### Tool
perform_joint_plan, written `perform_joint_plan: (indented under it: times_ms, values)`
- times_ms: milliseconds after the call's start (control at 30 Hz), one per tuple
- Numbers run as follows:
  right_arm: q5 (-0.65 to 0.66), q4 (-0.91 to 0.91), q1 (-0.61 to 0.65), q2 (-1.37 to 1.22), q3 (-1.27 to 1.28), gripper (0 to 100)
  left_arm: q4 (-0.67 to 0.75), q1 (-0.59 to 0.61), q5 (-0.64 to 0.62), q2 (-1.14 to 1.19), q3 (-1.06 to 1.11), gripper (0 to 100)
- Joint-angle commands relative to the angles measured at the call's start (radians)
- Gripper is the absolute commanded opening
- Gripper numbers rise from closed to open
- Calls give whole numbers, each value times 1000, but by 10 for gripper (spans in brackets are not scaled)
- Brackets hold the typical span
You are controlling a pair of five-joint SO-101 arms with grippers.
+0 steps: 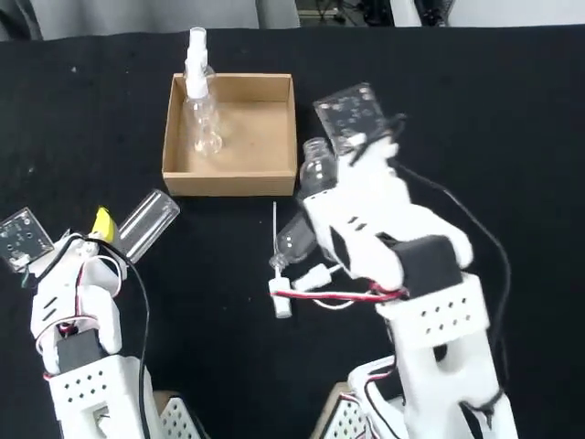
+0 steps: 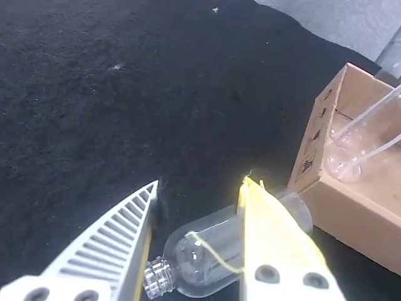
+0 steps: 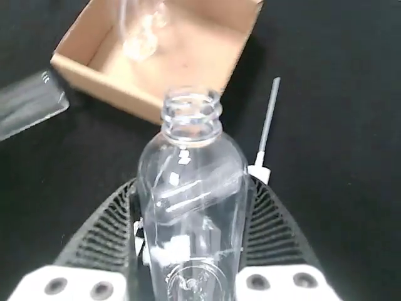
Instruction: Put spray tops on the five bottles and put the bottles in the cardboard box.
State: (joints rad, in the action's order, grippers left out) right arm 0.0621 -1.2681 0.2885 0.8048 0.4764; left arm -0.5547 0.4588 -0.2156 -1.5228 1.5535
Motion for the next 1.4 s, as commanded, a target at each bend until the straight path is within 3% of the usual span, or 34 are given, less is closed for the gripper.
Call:
perform_joint_plan:
  times_ms: [0, 233, 400, 667, 900, 1367]
  values:
    - [-35, 63, -72, 64, 10, 46, 18, -38, 5, -11, -18, 191]
    - [-87, 173, -161, 143, 102, 46, 8, -108, 6, -11, -30, 202]
    - [-138, 256, -230, 213, 176, 46, -123, -176, 25, -11, -84, 284]
    - [-226, 423, -319, 325, 334, 46, -313, -335, 89, -11, -209, 290]
    - [-252, 520, -330, 407, 440, 49, -410, -541, 175, 0, -240, 286]
    - [-247, 523, -330, 435, 450, 49, -508, -792, 166, 2, -239, 285]
